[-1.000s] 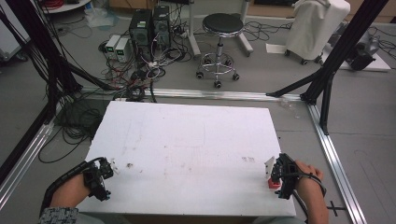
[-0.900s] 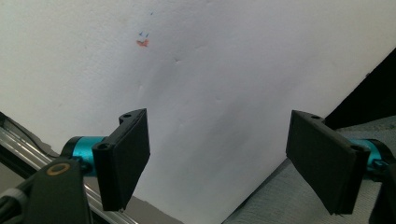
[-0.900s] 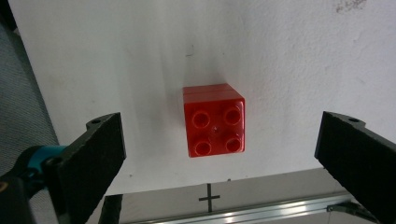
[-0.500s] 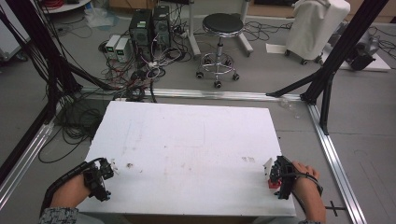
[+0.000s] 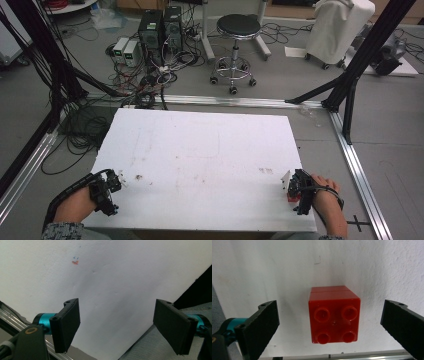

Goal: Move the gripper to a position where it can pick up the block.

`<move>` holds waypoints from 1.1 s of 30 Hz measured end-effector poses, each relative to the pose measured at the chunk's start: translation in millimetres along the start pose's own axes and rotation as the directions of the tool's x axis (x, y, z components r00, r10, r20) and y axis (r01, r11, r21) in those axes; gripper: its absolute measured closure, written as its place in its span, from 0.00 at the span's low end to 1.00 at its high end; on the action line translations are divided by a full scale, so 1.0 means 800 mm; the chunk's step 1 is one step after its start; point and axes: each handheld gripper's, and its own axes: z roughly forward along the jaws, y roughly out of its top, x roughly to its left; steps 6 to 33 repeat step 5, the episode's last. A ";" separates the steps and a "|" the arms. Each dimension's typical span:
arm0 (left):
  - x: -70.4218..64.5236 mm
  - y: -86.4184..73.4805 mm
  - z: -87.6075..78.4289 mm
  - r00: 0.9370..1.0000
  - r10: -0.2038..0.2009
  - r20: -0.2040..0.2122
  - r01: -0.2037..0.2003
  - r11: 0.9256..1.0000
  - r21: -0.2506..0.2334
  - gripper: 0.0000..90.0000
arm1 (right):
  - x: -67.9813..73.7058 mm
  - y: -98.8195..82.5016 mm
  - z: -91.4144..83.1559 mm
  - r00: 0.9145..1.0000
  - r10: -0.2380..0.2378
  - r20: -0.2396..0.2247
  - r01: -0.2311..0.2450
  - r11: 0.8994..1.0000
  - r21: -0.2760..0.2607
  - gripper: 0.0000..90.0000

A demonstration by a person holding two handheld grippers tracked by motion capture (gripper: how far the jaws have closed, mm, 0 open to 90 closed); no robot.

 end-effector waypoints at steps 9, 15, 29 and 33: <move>0.000 0.002 0.002 1.000 0.006 0.004 -0.006 1.000 0.003 0.24 | 0.001 0.000 -0.003 1.000 -0.002 -0.001 0.002 1.000 -0.006 0.01; 0.000 0.002 0.002 1.000 0.006 0.004 -0.006 1.000 0.003 0.24 | 0.001 0.000 -0.003 1.000 -0.002 -0.001 0.002 1.000 -0.006 0.01; 0.000 0.002 0.002 1.000 0.006 0.004 -0.006 1.000 0.003 0.24 | 0.001 0.000 -0.003 1.000 -0.002 -0.001 0.002 1.000 -0.006 0.01; 0.000 0.002 0.002 1.000 0.006 0.004 -0.006 1.000 0.003 0.24 | 0.001 0.000 -0.003 1.000 -0.002 -0.001 0.002 1.000 -0.006 0.01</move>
